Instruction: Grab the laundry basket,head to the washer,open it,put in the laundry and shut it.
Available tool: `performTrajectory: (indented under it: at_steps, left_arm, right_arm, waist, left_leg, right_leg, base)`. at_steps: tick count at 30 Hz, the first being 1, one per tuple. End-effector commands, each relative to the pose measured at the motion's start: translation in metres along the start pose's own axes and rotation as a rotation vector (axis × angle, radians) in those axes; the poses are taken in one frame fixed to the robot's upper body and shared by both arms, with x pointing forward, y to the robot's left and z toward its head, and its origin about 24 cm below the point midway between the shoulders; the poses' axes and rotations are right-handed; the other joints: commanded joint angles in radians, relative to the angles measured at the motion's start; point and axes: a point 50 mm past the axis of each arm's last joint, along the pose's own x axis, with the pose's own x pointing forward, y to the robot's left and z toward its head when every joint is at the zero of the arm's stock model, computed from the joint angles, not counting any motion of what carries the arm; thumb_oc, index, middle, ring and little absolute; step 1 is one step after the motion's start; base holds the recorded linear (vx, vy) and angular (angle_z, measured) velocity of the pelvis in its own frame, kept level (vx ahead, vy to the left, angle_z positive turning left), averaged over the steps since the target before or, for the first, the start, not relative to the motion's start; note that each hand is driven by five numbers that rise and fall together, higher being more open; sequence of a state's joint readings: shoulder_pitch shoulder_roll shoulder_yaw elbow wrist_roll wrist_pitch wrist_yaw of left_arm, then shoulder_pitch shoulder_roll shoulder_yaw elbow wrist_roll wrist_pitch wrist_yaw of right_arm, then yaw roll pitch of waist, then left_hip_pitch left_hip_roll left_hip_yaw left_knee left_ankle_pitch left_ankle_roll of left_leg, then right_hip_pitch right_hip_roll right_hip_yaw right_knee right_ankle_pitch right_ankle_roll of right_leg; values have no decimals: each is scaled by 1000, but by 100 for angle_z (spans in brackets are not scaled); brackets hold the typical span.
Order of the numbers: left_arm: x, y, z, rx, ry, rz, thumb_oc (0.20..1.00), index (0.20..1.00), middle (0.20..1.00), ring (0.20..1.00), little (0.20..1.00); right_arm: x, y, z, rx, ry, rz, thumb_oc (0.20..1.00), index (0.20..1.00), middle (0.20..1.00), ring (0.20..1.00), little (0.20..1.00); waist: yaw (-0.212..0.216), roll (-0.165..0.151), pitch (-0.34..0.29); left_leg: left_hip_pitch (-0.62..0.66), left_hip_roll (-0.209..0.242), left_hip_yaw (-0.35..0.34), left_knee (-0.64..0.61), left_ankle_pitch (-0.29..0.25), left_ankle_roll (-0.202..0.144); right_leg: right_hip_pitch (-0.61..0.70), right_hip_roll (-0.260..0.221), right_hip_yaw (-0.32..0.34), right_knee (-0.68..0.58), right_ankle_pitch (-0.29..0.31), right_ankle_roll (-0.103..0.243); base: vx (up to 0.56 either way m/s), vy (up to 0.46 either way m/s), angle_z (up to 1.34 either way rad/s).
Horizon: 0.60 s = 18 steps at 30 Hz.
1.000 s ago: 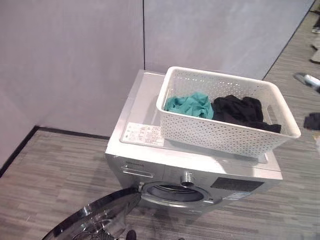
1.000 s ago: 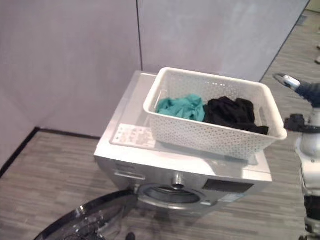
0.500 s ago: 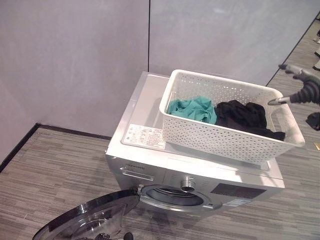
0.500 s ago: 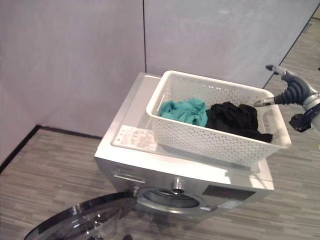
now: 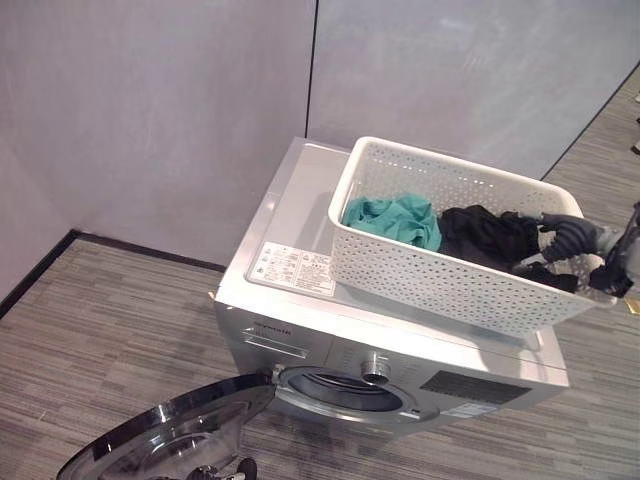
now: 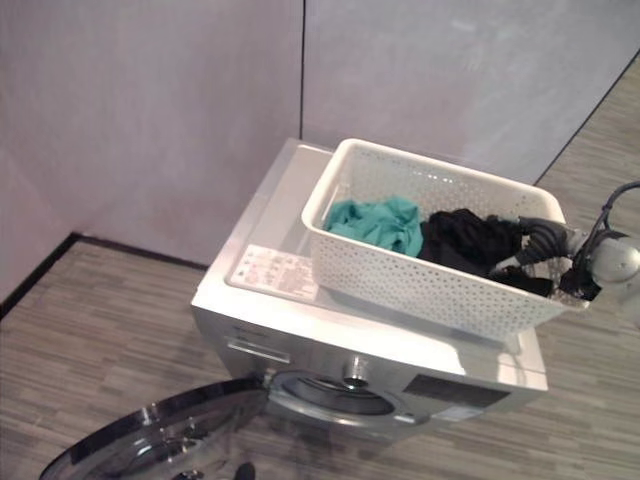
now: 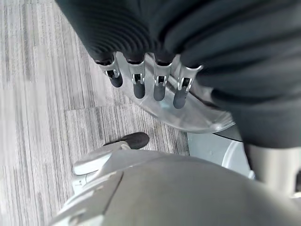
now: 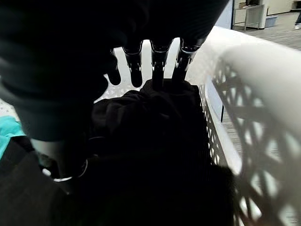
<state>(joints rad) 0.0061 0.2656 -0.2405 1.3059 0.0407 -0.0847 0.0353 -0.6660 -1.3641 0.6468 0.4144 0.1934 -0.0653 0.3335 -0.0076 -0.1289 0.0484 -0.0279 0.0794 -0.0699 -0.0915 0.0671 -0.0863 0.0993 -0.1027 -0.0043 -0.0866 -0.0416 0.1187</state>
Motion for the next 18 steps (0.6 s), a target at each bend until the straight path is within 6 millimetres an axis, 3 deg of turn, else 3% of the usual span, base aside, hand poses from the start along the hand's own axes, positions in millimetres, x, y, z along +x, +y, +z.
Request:
performTrajectory:
  at_steps: [1, 11, 18]
  left_arm:
    - [-2, -21, -5, 18, 12, -70, 1000, 1000, 1000, 1000, 1000]
    - [0, -20, 8, 7, -42, -71, 1000, 1000, 1000, 1000, 1000]
    - [3, -16, 37, 3, -130, -60, 1000, 1000, 1000, 1000, 1000]
  right_arm:
    - [-3, -35, 15, -60, -20, -101, 1000, 1000, 1000, 1000, 1000]
    - [13, -29, 18, -248, 65, -10, 1000, 1000, 1000, 1000, 1000]
    - [32, 4, 3, -288, 152, 88, 1000, 1000, 1000, 1000, 1000]
  waist:
    - [55, -10, 0]
    - [63, 7, 57]
    - [66, 24, 119]
  left_leg:
    - [58, 66, 29, 7, -62, -21]
    - [-6, 72, 19, 6, -39, -29]
    - [-77, 74, -2, 4, -8, -35]
  right_leg:
    - [-88, -25, -28, 57, 38, 23]
    - [-144, -19, -32, 34, 63, 23]
    - [-206, -12, -46, 42, 69, 14]
  base:
    - [-14, -10, 7]
    - [-57, -18, 0]
    - [-67, -26, 1]
